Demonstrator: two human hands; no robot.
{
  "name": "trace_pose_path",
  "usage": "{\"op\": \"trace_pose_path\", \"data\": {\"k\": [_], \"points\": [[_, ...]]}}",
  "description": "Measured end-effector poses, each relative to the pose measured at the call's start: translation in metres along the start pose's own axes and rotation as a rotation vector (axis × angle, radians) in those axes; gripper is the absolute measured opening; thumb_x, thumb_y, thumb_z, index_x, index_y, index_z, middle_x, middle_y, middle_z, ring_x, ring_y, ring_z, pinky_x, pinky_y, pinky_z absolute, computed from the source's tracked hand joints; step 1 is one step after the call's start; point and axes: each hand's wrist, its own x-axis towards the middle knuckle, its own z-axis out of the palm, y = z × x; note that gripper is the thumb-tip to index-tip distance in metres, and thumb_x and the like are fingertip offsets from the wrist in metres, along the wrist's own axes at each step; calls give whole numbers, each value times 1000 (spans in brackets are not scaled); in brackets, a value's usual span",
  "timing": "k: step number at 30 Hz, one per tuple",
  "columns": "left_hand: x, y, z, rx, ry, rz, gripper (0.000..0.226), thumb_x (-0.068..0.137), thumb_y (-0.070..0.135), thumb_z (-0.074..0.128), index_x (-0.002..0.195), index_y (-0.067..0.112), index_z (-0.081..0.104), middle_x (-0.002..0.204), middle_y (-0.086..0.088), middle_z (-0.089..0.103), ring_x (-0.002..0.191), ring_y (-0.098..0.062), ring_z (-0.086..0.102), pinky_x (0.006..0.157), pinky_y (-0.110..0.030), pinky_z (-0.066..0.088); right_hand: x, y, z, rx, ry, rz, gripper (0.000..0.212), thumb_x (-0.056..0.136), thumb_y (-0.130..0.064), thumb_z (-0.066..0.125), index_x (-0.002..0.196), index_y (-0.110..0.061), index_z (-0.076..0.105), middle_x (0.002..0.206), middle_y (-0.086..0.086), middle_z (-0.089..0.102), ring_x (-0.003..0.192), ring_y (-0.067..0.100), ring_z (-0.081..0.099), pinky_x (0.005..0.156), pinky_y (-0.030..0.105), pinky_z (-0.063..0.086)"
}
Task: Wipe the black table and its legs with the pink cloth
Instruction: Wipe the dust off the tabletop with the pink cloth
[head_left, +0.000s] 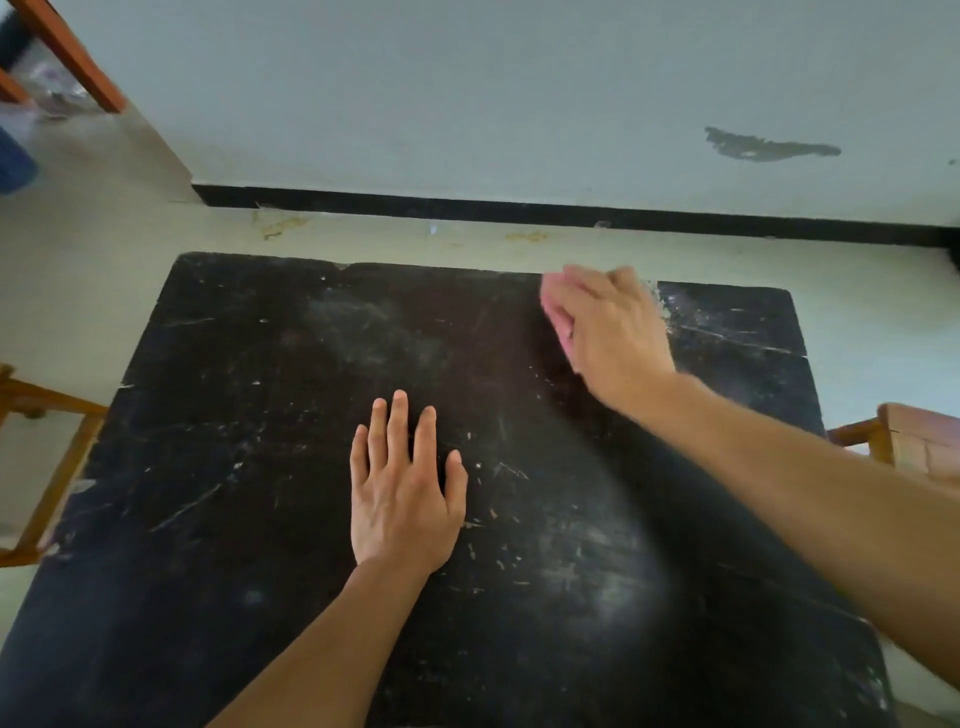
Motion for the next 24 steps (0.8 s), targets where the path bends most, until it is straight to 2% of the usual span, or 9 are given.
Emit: {"op": "trace_pose_path", "data": {"k": [3,6,9,11,12,15,18,20,24], "points": [[-1,2,-3,-33,-9,-3,59,95,44,21,143,15,40,157,-13,23,146,-29,16,118,-45,15,-105,-39,16,112,-35,-258,35,92,-18,64,126,-21,62,136,-4,56,98,24,50,75,37,46],[0,4,-5,-46,-26,-5,58,97,42,17,147,16,31,160,-10,14,148,-26,5,119,-42,6,-117,-40,32,57,-58,-419,44,90,-20,64,133,-25,57,139,-8,54,102,24,51,78,34,45],[0,1,-6,-79,-19,-8,55,99,40,24,148,16,29,160,-9,12,148,-25,4,120,-41,4,-42,-13,26,-27,-44,-61,25,91,-10,61,110,-25,64,116,-5,64,96,29,51,80,42,47],[-2,2,-7,-82,-18,1,54,99,40,29,148,16,31,160,-10,14,148,-26,5,120,-42,5,-6,16,6,-82,-101,177,19,90,-1,53,84,-19,56,93,1,60,96,30,49,85,46,47],[-2,2,-6,-77,-15,7,54,99,40,30,148,15,31,160,-10,14,148,-26,6,120,-42,5,-3,26,-5,-99,-114,233,21,91,0,52,80,-18,53,93,2,60,98,29,49,87,44,45],[-3,-2,-4,-58,-29,3,54,99,40,31,147,14,32,159,-12,16,148,-28,7,120,-44,7,-57,32,-28,-158,-27,139,15,95,-8,54,102,-22,57,121,0,61,102,27,47,83,39,43],[-10,10,-9,-85,-8,-8,53,99,38,34,145,11,37,157,-16,20,147,-31,11,120,-46,10,-156,25,-32,-125,-57,-20,53,85,-10,71,133,-24,55,136,-4,55,102,25,50,77,39,48],[-12,34,-13,-153,23,18,50,99,36,38,142,10,41,155,-17,24,146,-32,15,119,-46,10,-206,28,-28,-86,-119,-89,70,74,-11,81,137,-24,54,139,-5,54,103,24,51,76,36,50],[-10,80,-8,-191,7,16,53,100,39,34,146,12,35,157,-16,20,147,-31,12,120,-46,10,-222,36,-16,-81,-95,-142,60,82,-19,76,138,-25,54,141,-8,53,100,23,51,75,33,49]]}}
